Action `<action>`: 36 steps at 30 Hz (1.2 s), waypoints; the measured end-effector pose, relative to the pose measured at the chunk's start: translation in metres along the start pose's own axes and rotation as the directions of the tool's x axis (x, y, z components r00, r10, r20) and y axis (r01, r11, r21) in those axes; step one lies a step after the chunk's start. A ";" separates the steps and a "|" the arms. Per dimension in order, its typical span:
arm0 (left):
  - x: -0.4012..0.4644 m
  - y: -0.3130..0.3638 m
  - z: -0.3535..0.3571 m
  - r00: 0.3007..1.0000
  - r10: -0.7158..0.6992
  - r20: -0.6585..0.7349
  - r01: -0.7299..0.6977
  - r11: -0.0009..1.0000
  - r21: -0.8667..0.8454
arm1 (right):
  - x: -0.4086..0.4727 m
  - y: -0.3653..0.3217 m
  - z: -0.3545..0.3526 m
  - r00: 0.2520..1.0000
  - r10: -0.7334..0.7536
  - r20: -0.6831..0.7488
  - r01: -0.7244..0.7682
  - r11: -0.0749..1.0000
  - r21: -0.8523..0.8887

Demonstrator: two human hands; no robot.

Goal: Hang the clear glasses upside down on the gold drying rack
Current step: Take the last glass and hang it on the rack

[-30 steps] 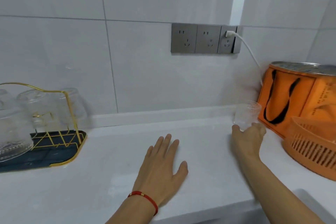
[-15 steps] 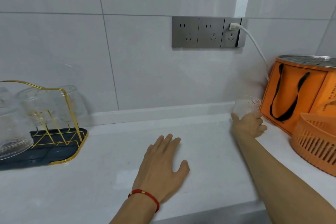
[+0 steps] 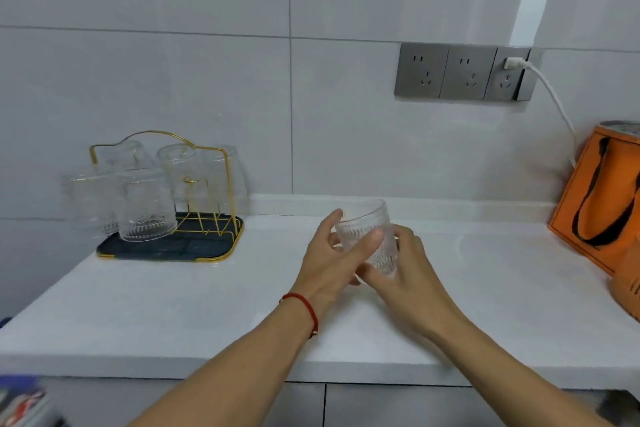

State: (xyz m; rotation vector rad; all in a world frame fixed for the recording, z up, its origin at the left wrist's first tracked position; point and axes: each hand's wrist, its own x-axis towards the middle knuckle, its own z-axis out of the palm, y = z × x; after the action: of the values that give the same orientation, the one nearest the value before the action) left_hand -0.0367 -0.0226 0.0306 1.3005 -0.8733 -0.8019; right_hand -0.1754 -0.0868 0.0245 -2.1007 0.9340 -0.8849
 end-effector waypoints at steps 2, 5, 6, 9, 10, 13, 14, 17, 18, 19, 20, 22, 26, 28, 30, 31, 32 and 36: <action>-0.005 0.003 -0.022 0.997 -0.025 -0.068 0.023 0.999 -0.033 | -0.003 -0.016 0.010 0.997 -0.064 0.042 0.064 0.998 -0.015; -0.018 -0.002 -0.059 0.993 -0.065 -0.097 0.042 0.975 -0.219 | -0.001 -0.036 0.025 0.982 -0.083 0.171 0.069 0.994 0.085; -0.023 -0.005 -0.070 0.995 -0.059 -0.083 0.032 0.955 -0.295 | -0.003 -0.044 0.031 0.970 -0.060 0.235 0.015 0.981 0.193; -0.035 -0.006 -0.094 0.996 -0.044 -0.079 0.011 0.926 -0.376 | -0.007 -0.066 0.059 0.944 0.038 0.327 -0.182 0.888 0.423; -0.037 -0.007 -0.102 0.993 -0.045 -0.106 0.007 0.940 -0.340 | -0.005 -0.070 0.071 0.948 0.063 0.311 -0.196 0.886 0.420; -0.040 -0.004 -0.131 0.977 0.042 -0.207 -0.038 0.999 0.026 | 0.002 -0.082 0.100 0.976 0.097 0.195 -0.176 0.879 0.444; -0.041 -0.004 -0.143 0.969 0.100 -0.226 -0.059 0.981 0.182 | 0.007 -0.087 0.105 0.988 0.086 0.129 -0.131 0.906 0.402; -0.038 -0.011 -0.187 0.940 0.234 -0.247 0.013 0.700 0.714 | 0.021 -0.108 0.106 0.999 -0.032 -0.021 0.035 0.984 0.174; -0.037 -0.015 -0.198 0.950 0.231 -0.211 0.042 0.575 0.817 | 0.027 -0.118 0.103 0.995 -0.083 -0.052 0.090 0.984 0.151; -0.037 -0.020 -0.205 0.962 0.209 -0.177 0.054 0.487 0.871 | 0.033 -0.129 0.101 0.987 -0.140 -0.081 0.150 0.979 0.138; -0.036 -0.024 -0.208 0.973 0.177 -0.149 0.059 0.433 0.899 | 0.039 -0.140 0.099 0.975 -0.200 -0.101 0.211 0.971 0.113; -0.035 -0.030 -0.205 0.989 0.112 -0.097 0.053 0.346 0.937 | 0.054 -0.164 0.097 0.943 -0.312 -0.117 0.319 0.947 0.038; -0.032 -0.035 -0.203 0.998 0.034 -0.054 0.045 0.214 0.976 | 0.085 -0.201 0.106 0.902 -0.429 -0.041 0.422 0.899 -0.117; -0.032 -0.036 -0.205 0.998 0.036 -0.049 0.040 0.215 0.976 | 0.097 -0.212 0.115 0.887 -0.462 0.014 0.455 0.868 -0.198; -0.032 -0.036 -0.205 0.998 0.038 -0.046 0.037 0.216 0.976 | 0.105 -0.218 0.127 0.874 -0.478 0.082 0.481 0.832 -0.277; -0.032 -0.036 -0.204 0.998 0.041 -0.048 0.039 0.216 0.976 | 0.108 -0.220 0.132 0.872 -0.477 0.106 0.486 0.822 -0.298; -0.031 -0.037 -0.204 0.998 0.044 -0.050 0.040 0.217 0.975 | 0.111 -0.221 0.137 0.878 -0.463 0.119 0.476 0.825 -0.304; -0.030 -0.039 -0.205 0.998 0.044 -0.054 0.043 0.221 0.974 | 0.118 -0.213 0.158 0.899 -0.403 0.169 0.437 0.834 -0.337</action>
State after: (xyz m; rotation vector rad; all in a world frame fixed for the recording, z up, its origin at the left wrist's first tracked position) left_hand 0.1307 0.0938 -0.0229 2.4473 -1.4191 -0.0435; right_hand 0.0836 -0.0239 0.1393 -2.7189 0.6274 -0.8638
